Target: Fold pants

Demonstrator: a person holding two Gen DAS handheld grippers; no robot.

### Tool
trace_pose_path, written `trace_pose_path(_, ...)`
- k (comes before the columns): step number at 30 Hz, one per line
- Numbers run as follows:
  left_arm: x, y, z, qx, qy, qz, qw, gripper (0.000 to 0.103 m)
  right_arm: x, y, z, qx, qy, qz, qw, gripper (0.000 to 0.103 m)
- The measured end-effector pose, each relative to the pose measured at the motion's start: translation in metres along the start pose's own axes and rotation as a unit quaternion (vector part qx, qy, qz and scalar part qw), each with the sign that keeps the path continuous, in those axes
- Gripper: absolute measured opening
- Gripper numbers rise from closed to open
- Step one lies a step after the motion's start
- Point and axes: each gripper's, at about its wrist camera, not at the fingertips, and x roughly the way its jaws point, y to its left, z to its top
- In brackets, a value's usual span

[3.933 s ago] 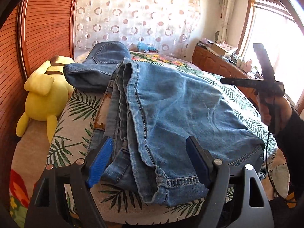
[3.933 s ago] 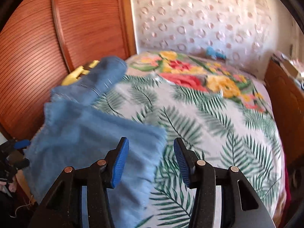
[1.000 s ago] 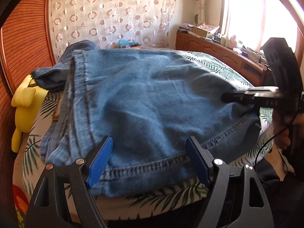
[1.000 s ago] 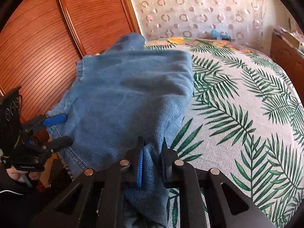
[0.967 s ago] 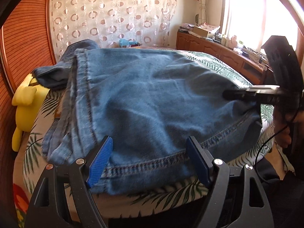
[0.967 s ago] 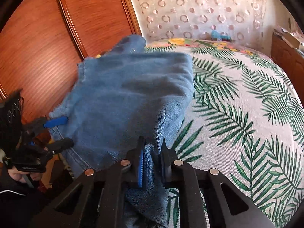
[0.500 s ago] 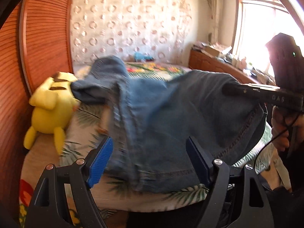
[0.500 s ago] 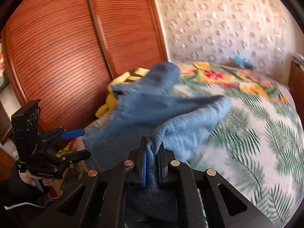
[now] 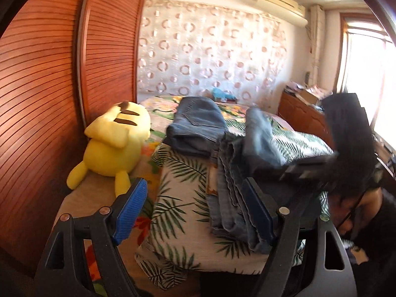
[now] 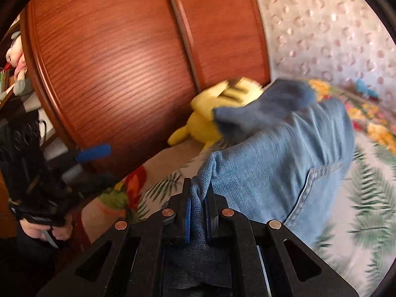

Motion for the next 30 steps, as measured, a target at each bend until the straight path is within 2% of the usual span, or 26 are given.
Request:
trace_pose_path(5,-0.001,0.008,0.001,-0.011,-0.004,0.004,0.9999,0.080,0.057,-0.022,-0.012,0.037,0.047,0.020,0.998,0.008)
trace_pose_path(10,0.005,0.007,0.001,-0.007,0.000,-0.001,1.0000,0.080,0.056,-0.035,-0.010,0.048,0.039,0.028,0.998,0.012)
trace_pose_path(13,0.009,0.000,0.001,-0.004,0.003,-0.010,0.9999,0.080,0.038,-0.027,-0.003,0.028,0.032,0.005,0.999,0.025)
trace_pose_path(15,0.014,-0.007,0.002,-0.003,0.008,-0.023,0.9997,0.080,0.016,-0.023,0.000,0.011,0.012,-0.018,1.000,0.040)
trace_pose_path(18,0.019,-0.021,0.005,0.005,0.009,-0.040,0.9991,0.080,-0.015,-0.029,0.001,0.007,-0.024,-0.049,0.998,0.047)
trace_pose_path(19,0.021,-0.026,0.005,0.008,0.011,-0.045,0.9989,0.080,-0.022,-0.036,0.003,0.013,-0.031,-0.056,0.998,0.055)
trace_pose_path(20,0.024,-0.032,0.006,0.013,0.014,-0.051,0.9985,0.080,-0.026,-0.043,0.003,0.016,-0.036,-0.069,0.997,0.058)
trace_pose_path(25,0.043,-0.051,0.003,0.029,0.036,-0.062,0.9970,0.080,-0.025,-0.080,-0.003,0.017,-0.030,-0.146,0.989,0.059)
trace_pose_path(30,0.069,-0.048,-0.020,0.030,0.086,-0.041,0.9950,0.080,0.007,-0.115,-0.004,0.048,-0.011,-0.169,0.984,0.060)
